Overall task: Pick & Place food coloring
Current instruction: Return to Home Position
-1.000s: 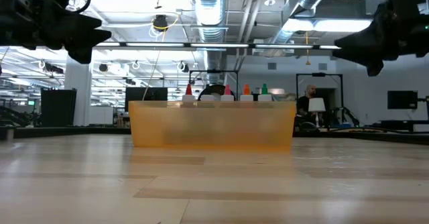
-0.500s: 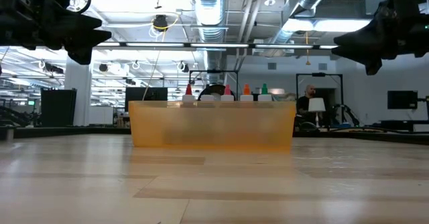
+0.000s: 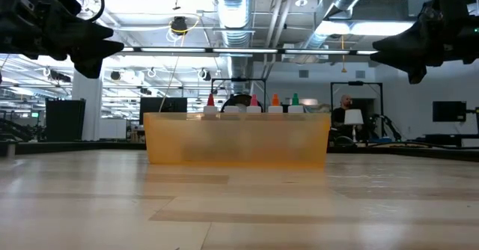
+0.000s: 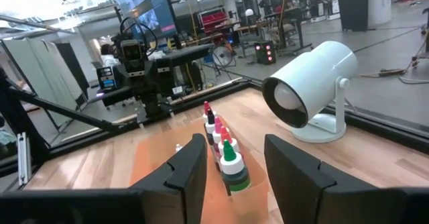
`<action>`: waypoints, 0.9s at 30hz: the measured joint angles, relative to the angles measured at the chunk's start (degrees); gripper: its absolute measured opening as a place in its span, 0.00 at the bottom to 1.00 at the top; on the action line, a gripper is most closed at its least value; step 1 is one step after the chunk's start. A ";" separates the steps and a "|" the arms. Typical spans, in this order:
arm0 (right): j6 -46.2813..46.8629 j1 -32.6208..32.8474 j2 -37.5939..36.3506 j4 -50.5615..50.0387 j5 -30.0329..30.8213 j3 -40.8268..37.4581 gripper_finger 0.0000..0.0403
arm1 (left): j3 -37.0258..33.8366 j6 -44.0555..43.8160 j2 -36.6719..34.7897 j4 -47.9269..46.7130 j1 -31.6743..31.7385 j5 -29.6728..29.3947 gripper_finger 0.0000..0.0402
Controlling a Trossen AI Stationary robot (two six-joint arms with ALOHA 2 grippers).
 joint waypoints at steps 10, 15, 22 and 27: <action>0.01 0.00 0.00 -0.06 0.01 0.00 0.35 | 0.00 0.00 0.00 -0.22 0.00 0.02 0.42; 0.01 -0.01 0.00 -0.06 0.02 -0.01 0.35 | 0.00 0.00 0.00 -0.29 -0.01 0.04 0.42; 0.03 -0.01 0.00 -0.08 0.02 -0.02 0.34 | 0.00 0.00 0.00 -0.37 -0.01 0.02 0.42; 0.03 -0.01 0.00 -0.08 0.02 -0.02 0.34 | 0.00 0.00 0.00 -0.39 -0.02 0.02 0.42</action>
